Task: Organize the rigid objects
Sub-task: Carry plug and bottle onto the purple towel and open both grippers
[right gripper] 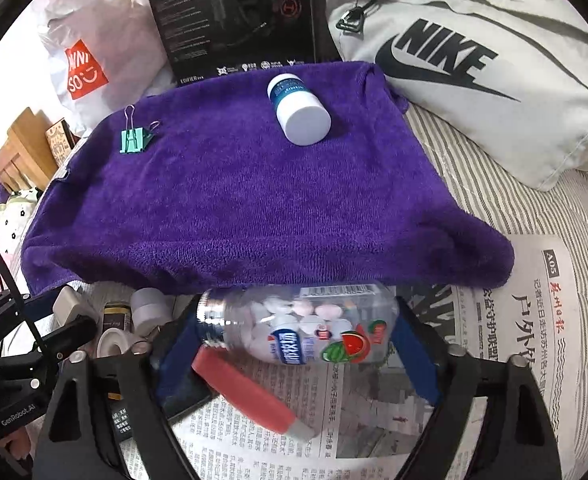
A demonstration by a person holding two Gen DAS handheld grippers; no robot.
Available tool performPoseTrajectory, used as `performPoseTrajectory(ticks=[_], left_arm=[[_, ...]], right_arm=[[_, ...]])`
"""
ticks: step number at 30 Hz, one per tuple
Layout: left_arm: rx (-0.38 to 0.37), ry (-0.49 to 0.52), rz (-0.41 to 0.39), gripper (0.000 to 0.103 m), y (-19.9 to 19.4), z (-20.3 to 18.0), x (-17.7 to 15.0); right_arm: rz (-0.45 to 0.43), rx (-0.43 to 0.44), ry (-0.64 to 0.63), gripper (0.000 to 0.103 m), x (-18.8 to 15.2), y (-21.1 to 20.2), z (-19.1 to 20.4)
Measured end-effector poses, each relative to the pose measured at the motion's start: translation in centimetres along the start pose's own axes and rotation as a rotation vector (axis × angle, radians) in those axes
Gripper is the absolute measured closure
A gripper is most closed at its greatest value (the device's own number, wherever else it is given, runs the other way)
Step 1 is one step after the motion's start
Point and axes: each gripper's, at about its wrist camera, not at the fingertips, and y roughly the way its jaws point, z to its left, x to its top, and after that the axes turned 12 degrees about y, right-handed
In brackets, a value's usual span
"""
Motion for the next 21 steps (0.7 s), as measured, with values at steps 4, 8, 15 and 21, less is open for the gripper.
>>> performPoseTrajectory(ticks=[4,8,15,21], left_arm=[[-0.020,-0.013,-0.012,0.061,-0.2,0.4,-0.1],[-0.033,-0.041,-0.020,0.061,-0.8,1.3,-0.5],[-0.058,-0.078,-0.042,0.061,-2.1,2.7,-1.1],[-0.051,-0.072,-0.046,0.061,-2.9,2.7,-0.7]], right_arm=[[0.001,0.014,-0.022,0.023,0.0,-0.5,-0.3],[-0.005,0.032,-0.024,0.023,-0.1,-1.8,-1.2],[-0.011,0.047,-0.039,0.023,-0.4,-4.1,-2.1],[-0.009,0.074,-0.051,0.023,-0.7,-4.9,-2.3]])
